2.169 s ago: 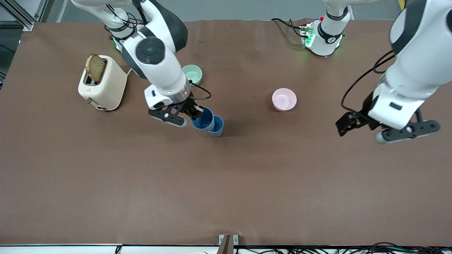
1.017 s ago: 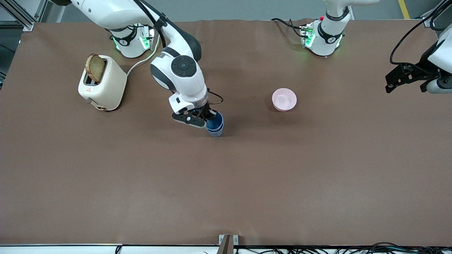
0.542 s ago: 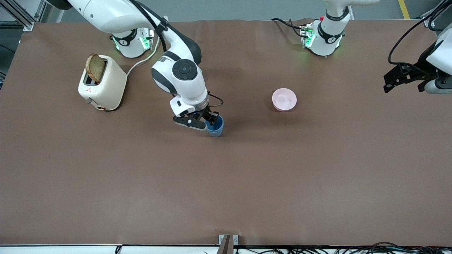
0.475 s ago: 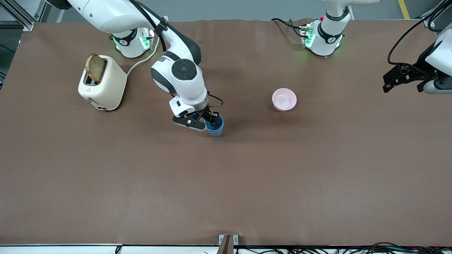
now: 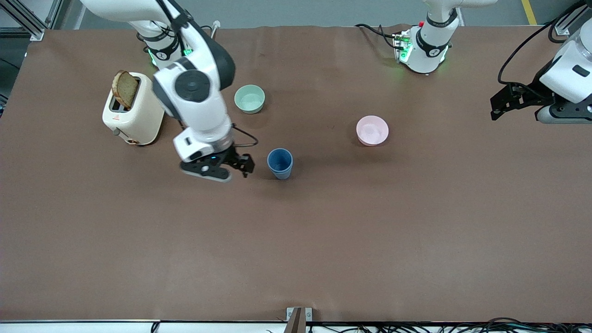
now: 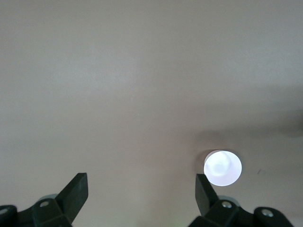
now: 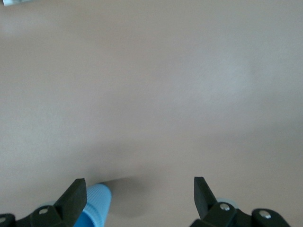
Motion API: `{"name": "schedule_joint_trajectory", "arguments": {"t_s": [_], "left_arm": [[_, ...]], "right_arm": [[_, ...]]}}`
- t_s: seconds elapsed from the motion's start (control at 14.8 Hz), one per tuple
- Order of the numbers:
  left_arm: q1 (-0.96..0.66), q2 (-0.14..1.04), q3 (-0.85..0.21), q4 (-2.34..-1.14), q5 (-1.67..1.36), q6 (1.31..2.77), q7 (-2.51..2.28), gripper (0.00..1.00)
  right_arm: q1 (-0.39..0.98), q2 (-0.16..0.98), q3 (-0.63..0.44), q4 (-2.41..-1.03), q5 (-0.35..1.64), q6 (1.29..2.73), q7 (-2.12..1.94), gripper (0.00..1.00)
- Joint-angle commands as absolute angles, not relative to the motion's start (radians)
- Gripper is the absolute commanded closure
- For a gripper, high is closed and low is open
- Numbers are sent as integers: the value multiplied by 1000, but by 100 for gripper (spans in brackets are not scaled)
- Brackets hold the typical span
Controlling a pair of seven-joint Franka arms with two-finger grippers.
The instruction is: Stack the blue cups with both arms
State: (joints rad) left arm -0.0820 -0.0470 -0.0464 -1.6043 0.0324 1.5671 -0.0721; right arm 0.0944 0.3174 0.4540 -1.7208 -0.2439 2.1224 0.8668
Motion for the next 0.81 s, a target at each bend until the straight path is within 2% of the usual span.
{"name": "schedule_joint_trajectory", "arguments": {"t_s": [0.0, 0.34, 0.54, 0.75], "left_arm": [[-81, -67, -46, -1611, -3, 1557, -52, 0], [-81, -69, -48, -1611, -8, 1557, -54, 0], [-80, -67, -48, -1612, -8, 1557, -54, 0], [-81, -61, -48, -1612, -8, 1557, -54, 0]], "right_arm": [[92, 172, 297, -1749, -131, 2021, 625, 0], [92, 43, 22, -1695, -72, 1860, 333, 0], [89, 2, -63, -1625, -66, 1718, 288, 0], [69, -63, -84, -1621, -58, 1602, 207, 0]]}}
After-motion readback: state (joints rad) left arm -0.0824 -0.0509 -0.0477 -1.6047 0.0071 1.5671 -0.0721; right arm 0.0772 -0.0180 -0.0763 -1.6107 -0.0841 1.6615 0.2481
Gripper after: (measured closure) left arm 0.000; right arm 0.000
